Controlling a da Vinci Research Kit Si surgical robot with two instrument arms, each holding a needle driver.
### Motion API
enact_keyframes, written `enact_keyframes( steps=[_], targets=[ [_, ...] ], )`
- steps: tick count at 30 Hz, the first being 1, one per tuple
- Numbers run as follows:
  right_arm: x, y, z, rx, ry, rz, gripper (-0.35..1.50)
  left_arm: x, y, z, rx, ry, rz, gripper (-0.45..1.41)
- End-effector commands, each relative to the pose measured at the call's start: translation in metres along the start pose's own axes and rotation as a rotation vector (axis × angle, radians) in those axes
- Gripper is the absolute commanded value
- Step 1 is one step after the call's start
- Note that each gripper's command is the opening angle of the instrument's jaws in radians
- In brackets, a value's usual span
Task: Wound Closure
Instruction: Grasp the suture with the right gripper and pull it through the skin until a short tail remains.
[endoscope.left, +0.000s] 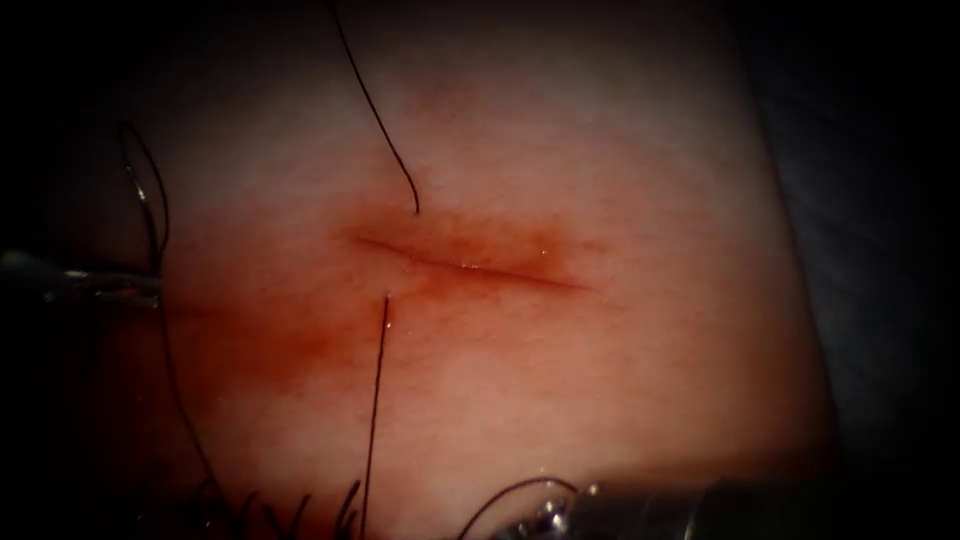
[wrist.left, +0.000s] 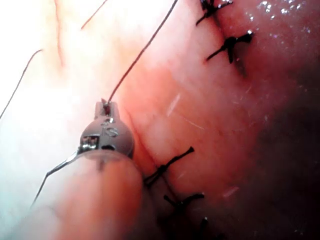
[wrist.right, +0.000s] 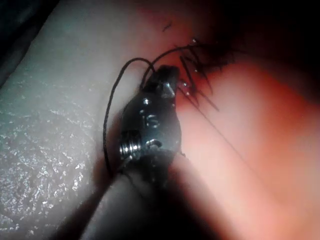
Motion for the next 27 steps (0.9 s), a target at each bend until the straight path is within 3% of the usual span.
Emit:
enact_keyframes(
  steps=[1, 6, 10, 11, 12, 13, 14, 17, 21, 22, 27],
  targets=[
    [0.0016, -0.0011, 0.001, 0.013, 0.011, -0.002, -0.35, -0.0002, -0.0001, 0.0008, 0.0, 0.001, 0.001, -0.45],
    [0.0038, -0.0016, 0.0012, 0.029, 0.039, -0.003, -0.35, -0.0002, 0.0, 0.0007, 0.0, 0.001, 0.001, -0.45],
    [0.0041, -0.0013, 0.001, 0.024, 0.062, 0.024, -0.35, -0.0002, 0.0, 0.0007, 0.0, 0.001, 0.002, -0.45],
    [0.0039, -0.0009, 0.0009, 0.019, 0.067, 0.028, 0.1, -0.0002, 0.0, 0.0006, 0.0, 0.002, 0.002, -0.45],
    [0.0037, -0.0002, 0.0006, 0.016, 0.07, 0.036, 0.73, -0.0002, 0.0, 0.0006, 0.0, 0.002, 0.002, -0.45],
    [0.0034, 0.0006, 0.0004, 0.01, 0.074, 0.043, 1.08, -0.0002, 0.0, 0.0006, 0.0, 0.002, 0.002, -0.45],
    [0.0031, 0.0013, 0.0001, 0.0, 0.083, 0.051, 1.21, -0.0002, 0.0, 0.0007, 0.0, 0.001, 0.001, -0.45],
    [0.0018, 0.0035, -0.0011, -0.048, 0.1, 0.042, 1.35, -0.0002, 0.0, 0.0007, 0.0, 0.001, 0.001, -0.45],
    [-0.0008, 0.0079, -0.0034, -0.103, 0.097, 0.048, 1.36, -0.0002, 0.0, 0.0007, 0.0, 0.001, 0.001, -0.45],
    [-0.0022, 0.01, -0.0042, -0.131, 0.095, 0.054, 1.4, -0.0002, 0.0, 0.0007, 0.0, 0.001, 0.001, -0.45],
    [-0.0064, 0.0143, -0.0049, -0.181, 0.058, 0.041, 1.43, -0.0002, 0.0, 0.0007, 0.0, 0.001, 0.001, -0.45]
  ],
)
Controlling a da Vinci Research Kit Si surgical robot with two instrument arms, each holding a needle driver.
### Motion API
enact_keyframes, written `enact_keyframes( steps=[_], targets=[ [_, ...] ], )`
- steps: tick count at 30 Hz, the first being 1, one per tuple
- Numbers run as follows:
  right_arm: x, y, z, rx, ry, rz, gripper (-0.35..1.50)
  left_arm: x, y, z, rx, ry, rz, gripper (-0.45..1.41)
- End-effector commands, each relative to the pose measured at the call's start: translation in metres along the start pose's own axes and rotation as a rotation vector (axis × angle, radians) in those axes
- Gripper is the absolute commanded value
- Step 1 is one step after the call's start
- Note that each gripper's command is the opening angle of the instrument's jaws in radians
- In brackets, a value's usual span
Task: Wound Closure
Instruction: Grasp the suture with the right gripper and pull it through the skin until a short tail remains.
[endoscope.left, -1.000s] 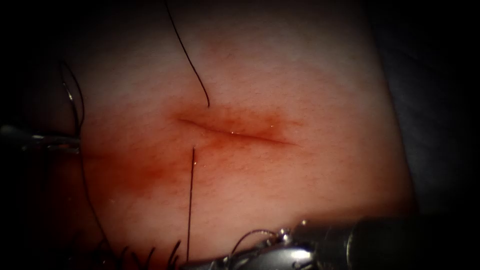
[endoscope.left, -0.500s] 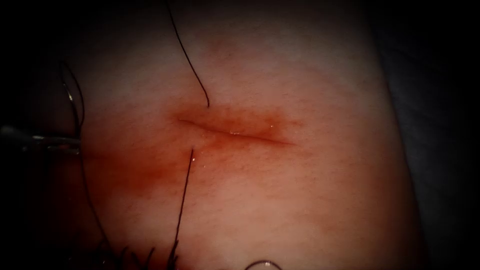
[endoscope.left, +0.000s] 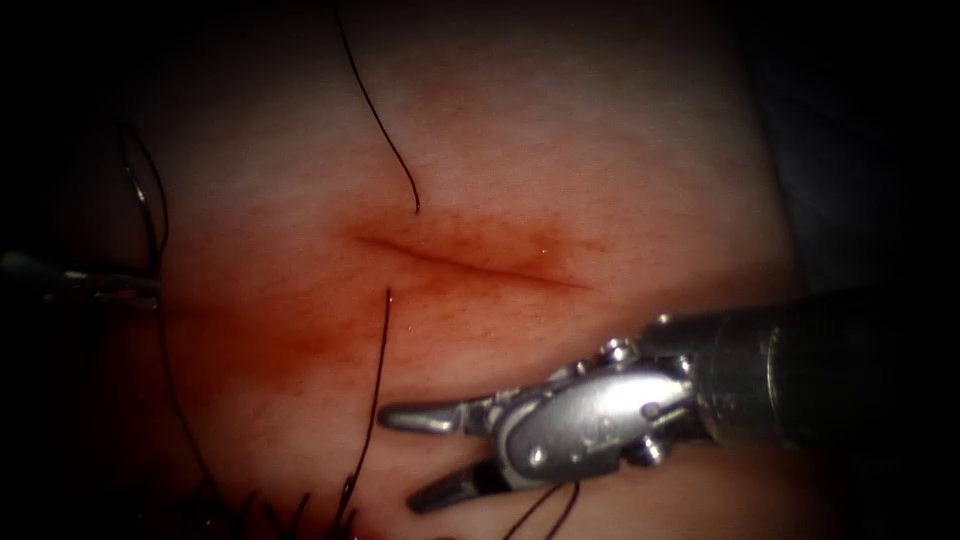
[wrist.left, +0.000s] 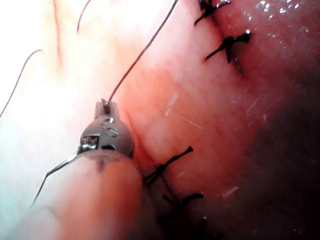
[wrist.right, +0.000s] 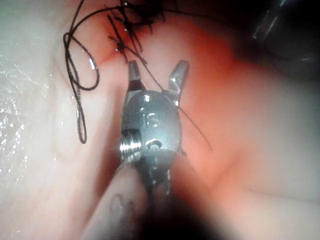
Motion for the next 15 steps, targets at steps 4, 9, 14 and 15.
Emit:
enact_keyframes(
  steps=[4, 9, 14, 15],
  targets=[
    [-0.0063, 0.0021, 0.0024, -0.023, -0.025, -0.019, 1.45, -0.0002, -0.0001, 0.0008, 0.0, 0.001, 0.001, -0.45],
    [-0.0114, 0.002, 0.0055, -0.025, -0.076, -0.051, 1.43, -0.0002, -0.0001, 0.0008, 0.0, 0.001, 0.001, -0.45],
    [-0.0128, 0.0015, 0.0072, -0.026, -0.092, -0.065, 1.35, -0.0002, -0.0001, 0.0008, 0.0, 0.001, -0.005, -0.45],
    [-0.0127, 0.0015, 0.0072, -0.025, -0.091, -0.065, 1.28, -0.0002, -0.0001, 0.0008, 0.0, 0.001, -0.005, -0.45]
  ],
)
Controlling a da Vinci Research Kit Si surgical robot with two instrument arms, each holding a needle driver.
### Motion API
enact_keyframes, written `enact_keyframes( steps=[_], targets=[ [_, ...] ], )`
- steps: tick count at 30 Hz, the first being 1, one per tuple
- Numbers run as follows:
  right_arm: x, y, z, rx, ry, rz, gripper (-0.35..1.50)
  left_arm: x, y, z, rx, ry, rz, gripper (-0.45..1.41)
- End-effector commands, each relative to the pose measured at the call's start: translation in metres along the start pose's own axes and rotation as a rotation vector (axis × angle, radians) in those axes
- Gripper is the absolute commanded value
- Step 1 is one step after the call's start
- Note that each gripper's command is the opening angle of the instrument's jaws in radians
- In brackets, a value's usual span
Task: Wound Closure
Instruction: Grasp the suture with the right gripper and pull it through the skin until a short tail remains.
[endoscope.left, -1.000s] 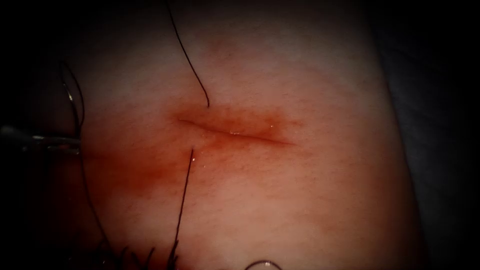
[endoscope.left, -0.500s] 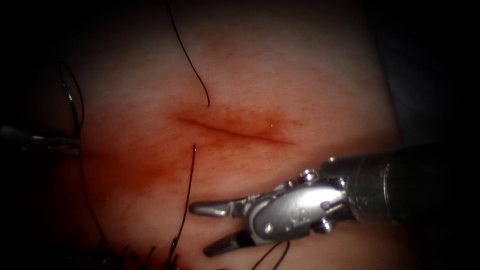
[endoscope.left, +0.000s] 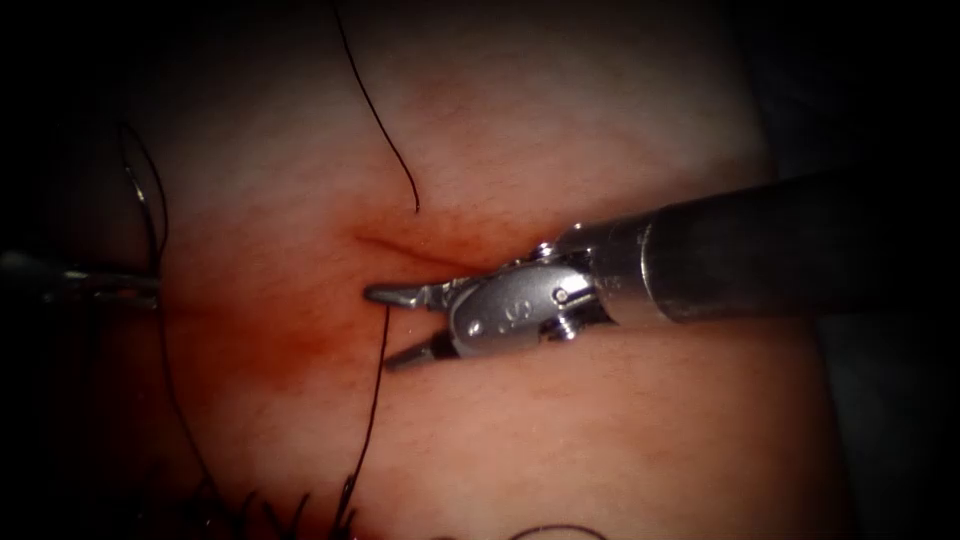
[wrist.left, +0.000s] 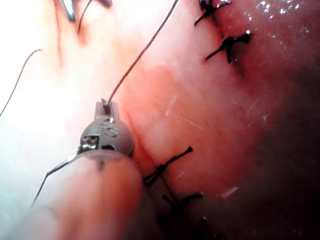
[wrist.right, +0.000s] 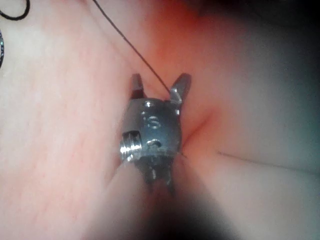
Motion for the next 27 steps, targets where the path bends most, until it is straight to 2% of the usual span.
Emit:
enact_keyframes(
  steps=[1, 3, 7, 10, 15, 16, 18, 23, 27],
  targets=[
    [0.0002, -0.0006, 0.0005, 0.01, 0.003, -0.001, 0.68, -0.0002, -0.0001, 0.0008, 0.0, 0.001, 0.0, -0.45],
    [0.0006, -0.0008, 0.0002, 0.042, -0.015, -0.009, -0.35, -0.0002, -0.0001, 0.0008, 0.0, 0.001, 0.0, -0.45],
    [0.0017, -0.0016, -0.0003, 0.057, -0.006, -0.024, -0.35, -0.0002, -0.0001, 0.0008, 0.0, 0.001, 0.0, -0.45],
    [0.0035, -0.003, -0.0015, 0.075, -0.016, -0.031, -0.35, -0.0002, -0.0001, 0.0007, 0.0, 0.001, 0.001, -0.45],
    [0.0072, -0.0056, -0.0035, 0.093, 0.002, -0.045, -0.35, -0.0002, -0.0001, 0.0008, 0.0, 0.001, 0.0, -0.45],
    [0.0087, -0.0066, -0.004, 0.098, 0.005, -0.02, -0.35, -0.0002, -0.0001, 0.0008, 0.0, 0.001, 0.0, -0.45],
    [0.0102, -0.0077, -0.0043, 0.107, 0.012, -0.003, -0.35, -0.0002, -0.0001, 0.0009, 0.001, 0.0, 0.0, -0.45],
    [0.0156, -0.0112, -0.0045, 0.151, 0.046, -0.022, -0.35, -0.0002, -0.0001, 0.0009, 0.001, 0.0, 0.0, -0.45],
    [0.0184, -0.0129, -0.0045, 0.184, 0.059, -0.042, -0.35, -0.0002, -0.0001, 0.0009, 0.001, 0.0, 0.0, -0.45]
  ],
)
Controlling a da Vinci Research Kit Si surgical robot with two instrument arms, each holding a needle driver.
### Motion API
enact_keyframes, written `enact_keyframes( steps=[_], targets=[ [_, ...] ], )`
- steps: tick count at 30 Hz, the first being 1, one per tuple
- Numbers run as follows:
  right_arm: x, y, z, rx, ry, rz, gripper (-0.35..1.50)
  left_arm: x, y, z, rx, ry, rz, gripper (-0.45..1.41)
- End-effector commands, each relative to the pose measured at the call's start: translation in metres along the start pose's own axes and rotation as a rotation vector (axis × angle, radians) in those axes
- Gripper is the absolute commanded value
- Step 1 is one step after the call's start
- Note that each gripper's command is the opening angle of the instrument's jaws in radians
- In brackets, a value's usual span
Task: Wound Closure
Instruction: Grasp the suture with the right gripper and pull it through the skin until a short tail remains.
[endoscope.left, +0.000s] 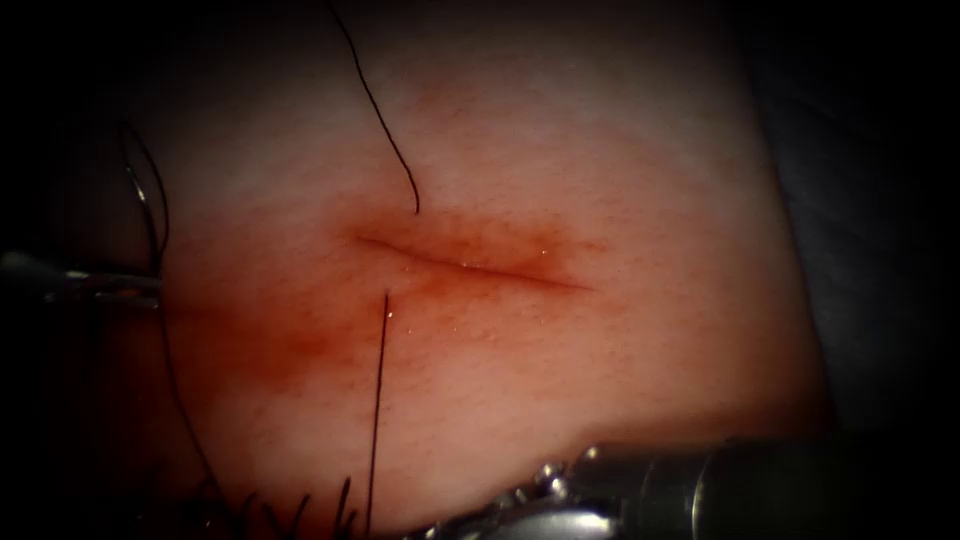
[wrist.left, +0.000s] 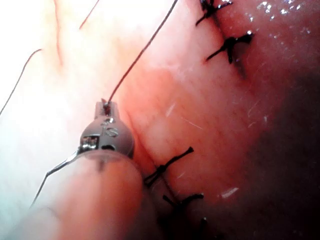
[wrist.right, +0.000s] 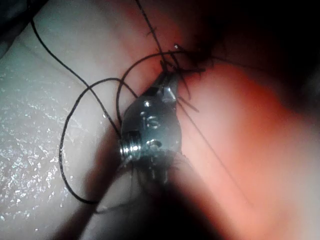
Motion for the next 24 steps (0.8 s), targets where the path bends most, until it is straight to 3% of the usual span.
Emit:
enact_keyframes(
  steps=[1, 7, 9, 10, 11, 16, 18, 22, 24],
  targets=[
    [0.0016, -0.0015, 0.0011, 0.016, 0.013, -0.011, -0.35, -0.0002, -0.0001, 0.0008, 0.0, 0.001, 0.001, -0.45],
    [0.0033, -0.0024, 0.0013, 0.037, 0.019, -0.023, -0.35, -0.0002, -0.0001, 0.0008, 0.0, 0.001, 0.001, -0.45],
    [0.0029, -0.0012, 0.0011, 0.027, 0.019, -0.009, 0.47, -0.0002, -0.0001, 0.0007, 0.0, 0.001, 0.001, -0.45],
    [0.0021, 0.0006, 0.0005, -0.007, 0.034, 0.001, 1.18, -0.0002, -0.0001, 0.0008, 0.001, 0.001, 0.001, -0.45],
    [0.0011, 0.0022, -0.0001, -0.044, 0.05, -0.001, 1.35, -0.0002, 0.0, 0.0008, 0.001, 0.0, 0.001, -0.45],
    [-0.0039, 0.0088, -0.0025, -0.127, 0.037, 0.034, 1.43, -0.0002, 0.0, 0.0008, 0.001, 0.0, 0.001, -0.45],
    [-0.0078, 0.0111, -0.0029, -0.151, 0.014, 0.04, 1.43, -0.0002, 0.0, 0.0008, 0.001, 0.001, 0.001, -0.45],
    [-0.0102, 0.0114, -0.0033, -0.161, 0.022, 0.033, 1.45, -0.0003, 0.0, 0.0008, -0.002, 0.001, 0.002, -0.45],
    [-0.01, 0.0107, -0.0037, -0.165, 0.034, 0.022, 1.45, -0.0004, 0.0, 0.0008, -0.003, 0.001, 0.003, -0.45]
  ],
)
